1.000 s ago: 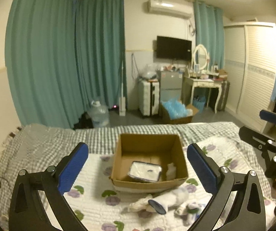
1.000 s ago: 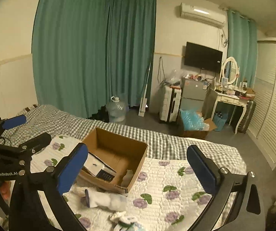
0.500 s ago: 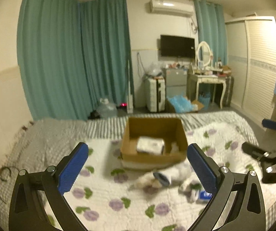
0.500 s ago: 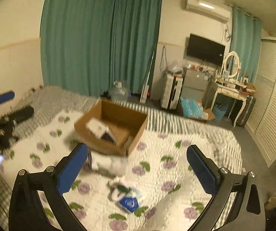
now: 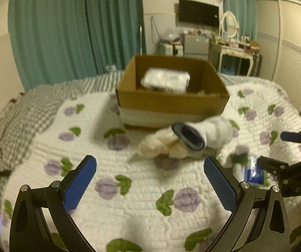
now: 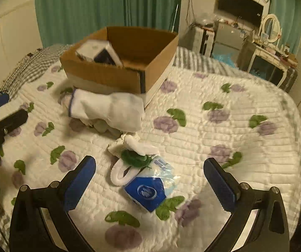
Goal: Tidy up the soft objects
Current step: 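Grasp the blue Vinda tissue pack with the left gripper while the right grasps the green-white item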
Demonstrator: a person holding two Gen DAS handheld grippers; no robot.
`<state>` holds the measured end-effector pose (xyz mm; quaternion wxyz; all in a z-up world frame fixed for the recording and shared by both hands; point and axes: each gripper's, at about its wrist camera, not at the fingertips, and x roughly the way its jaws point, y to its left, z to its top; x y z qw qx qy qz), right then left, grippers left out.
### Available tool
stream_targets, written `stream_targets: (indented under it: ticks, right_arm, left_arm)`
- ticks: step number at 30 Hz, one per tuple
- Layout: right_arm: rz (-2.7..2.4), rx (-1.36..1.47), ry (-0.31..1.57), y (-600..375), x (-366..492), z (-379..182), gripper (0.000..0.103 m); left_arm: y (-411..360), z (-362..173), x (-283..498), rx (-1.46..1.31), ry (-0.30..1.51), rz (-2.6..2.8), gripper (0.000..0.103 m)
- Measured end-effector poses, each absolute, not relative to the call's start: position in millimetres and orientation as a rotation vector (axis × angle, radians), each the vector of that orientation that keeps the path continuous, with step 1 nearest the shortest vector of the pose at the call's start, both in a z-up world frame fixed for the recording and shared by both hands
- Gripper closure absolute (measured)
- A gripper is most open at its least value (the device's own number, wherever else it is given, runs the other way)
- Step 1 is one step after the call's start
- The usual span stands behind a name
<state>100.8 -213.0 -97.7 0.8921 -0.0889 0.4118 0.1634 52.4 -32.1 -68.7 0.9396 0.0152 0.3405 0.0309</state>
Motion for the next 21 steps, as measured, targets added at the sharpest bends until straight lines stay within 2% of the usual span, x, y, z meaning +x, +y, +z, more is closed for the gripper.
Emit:
stream_targets:
  ticks: [3,5,6,11,14,16,19,21]
  right_arm:
    - [0.367,-0.176,0.871,-207.4,111.5,-111.1,0.001]
    - [0.391,-0.181,0.889,-199.8,116.0,-118.2,0.007]
    - [0.403,-0.191,0.902,-195.3,118.0,-122.7,0.013]
    - [0.448,-0.246,0.949,-176.0,127.7,-138.8,0.025]
    - [0.446,-0.267,0.978,-170.5,132.3,-148.3,0.044]
    - [0.418,-0.268,0.985,-172.6,133.2,-150.0,0.061]
    - [0.414,-0.226,0.960,-182.3,130.0,-143.3,0.067]
    - [0.410,-0.200,0.933,-187.3,126.1,-137.1,0.067]
  left_arm:
    - [-30.8,-87.2,60.0,0.026,0.732,0.068,0.000]
    - [-28.7,-97.8,62.2,0.009,0.748,0.069,0.000]
    - [-26.0,-102.7,63.2,0.000,0.754,0.071,0.000]
    - [-16.1,-120.3,66.0,-0.028,0.779,0.089,0.000]
    - [-13.4,-125.0,67.1,-0.046,0.796,0.082,0.000]
    - [-13.2,-125.9,67.2,-0.050,0.800,0.080,0.000]
    - [-14.8,-125.1,66.2,-0.041,0.798,0.076,0.000]
    - [-18.1,-122.8,64.7,-0.036,0.798,0.070,0.000]
